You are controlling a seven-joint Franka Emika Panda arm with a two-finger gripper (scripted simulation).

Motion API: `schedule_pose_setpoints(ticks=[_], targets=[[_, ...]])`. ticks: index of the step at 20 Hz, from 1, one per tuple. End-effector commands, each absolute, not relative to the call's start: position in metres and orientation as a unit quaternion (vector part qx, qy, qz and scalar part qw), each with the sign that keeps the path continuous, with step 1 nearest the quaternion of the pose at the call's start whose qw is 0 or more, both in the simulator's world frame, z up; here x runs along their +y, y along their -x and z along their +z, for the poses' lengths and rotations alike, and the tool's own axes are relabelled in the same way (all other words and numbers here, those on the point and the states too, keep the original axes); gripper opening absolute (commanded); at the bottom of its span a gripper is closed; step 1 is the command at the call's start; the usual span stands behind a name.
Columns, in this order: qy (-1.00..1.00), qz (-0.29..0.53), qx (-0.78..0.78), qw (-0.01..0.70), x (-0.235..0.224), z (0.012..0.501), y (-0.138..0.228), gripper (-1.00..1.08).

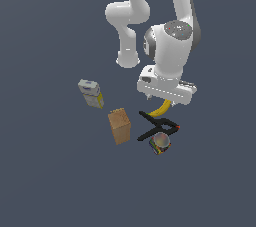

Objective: Pick up a designated object from a clutter of objects.

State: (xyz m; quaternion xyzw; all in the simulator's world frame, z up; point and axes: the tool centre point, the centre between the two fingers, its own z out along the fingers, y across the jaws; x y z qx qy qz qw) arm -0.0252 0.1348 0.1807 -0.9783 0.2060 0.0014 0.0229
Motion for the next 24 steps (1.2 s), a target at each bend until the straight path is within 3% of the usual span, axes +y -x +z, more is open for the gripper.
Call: schedule_pose_setpoints(ticks=[1,24], targets=[[0.973,0.003,0.231,0.022,0.143,0.167,0.033,1.0],[0.914,0.001,0.407,0.002,0.187,0.074,0.104,1.0]])
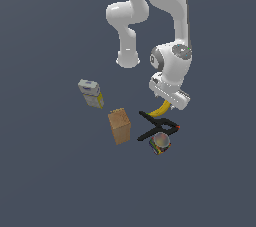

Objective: Pick up a designated object from a clutter of objects.

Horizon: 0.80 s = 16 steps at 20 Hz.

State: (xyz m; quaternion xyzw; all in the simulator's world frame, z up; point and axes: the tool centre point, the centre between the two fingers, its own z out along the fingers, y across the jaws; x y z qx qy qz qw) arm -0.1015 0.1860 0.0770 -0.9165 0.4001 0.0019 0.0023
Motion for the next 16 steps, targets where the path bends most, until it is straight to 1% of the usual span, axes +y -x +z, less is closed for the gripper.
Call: schedule_pose_setpoints(ticks=[1,11,16], targets=[[0.912,0.001,0.41,0.001,0.187,0.073,0.106,1.0],[0.909,0.0,0.416,0.0,0.188,0.067,0.109,1.0],[0.909,0.0,0.417,0.0,0.188,0.053,0.11,1.0]])
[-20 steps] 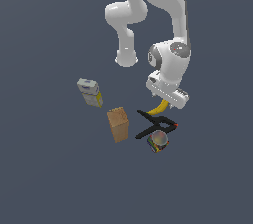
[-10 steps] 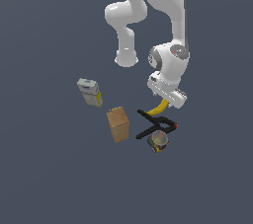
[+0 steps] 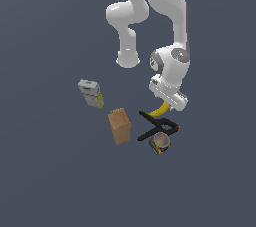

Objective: Pick up a designated object from a clutter of objects.

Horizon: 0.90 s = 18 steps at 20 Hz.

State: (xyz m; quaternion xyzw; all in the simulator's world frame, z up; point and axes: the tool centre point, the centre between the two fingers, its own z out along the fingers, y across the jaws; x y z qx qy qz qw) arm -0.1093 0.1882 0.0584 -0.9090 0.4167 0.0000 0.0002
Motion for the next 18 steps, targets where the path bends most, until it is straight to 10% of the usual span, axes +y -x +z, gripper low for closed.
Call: schedule_pose_setpoints(ticks=[1,12,13,18], targets=[[0.909,0.0,0.417,0.0,0.188,0.049,0.11,1.0],[0.908,0.0,0.418,0.0,0.188,0.021,0.11,1.0],[0.908,0.0,0.418,0.0,0.188,0.021,0.11,-1.0],[0.908,0.0,0.418,0.0,0.188,0.021,0.11,-1.0]])
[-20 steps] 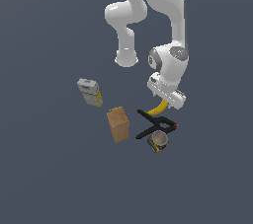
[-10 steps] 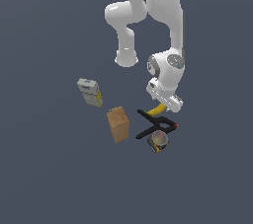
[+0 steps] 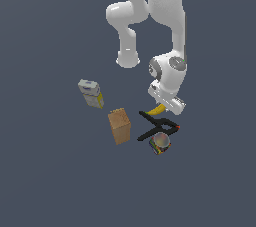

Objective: Pick up a designated object from a clutter of objects.

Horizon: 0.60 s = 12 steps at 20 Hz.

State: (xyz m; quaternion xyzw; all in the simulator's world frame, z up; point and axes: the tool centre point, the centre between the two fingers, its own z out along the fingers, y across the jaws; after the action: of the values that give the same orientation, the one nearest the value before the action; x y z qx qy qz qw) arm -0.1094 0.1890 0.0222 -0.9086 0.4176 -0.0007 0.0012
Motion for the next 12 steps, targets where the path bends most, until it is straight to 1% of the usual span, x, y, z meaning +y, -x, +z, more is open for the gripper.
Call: schedule_pose_setpoints(ticks=[1,12], targets=[[0.908,0.0,0.418,0.0,0.188,0.021,0.11,-1.0],[0.909,-0.001,0.418,0.001,0.187,0.033,0.109,-1.0]])
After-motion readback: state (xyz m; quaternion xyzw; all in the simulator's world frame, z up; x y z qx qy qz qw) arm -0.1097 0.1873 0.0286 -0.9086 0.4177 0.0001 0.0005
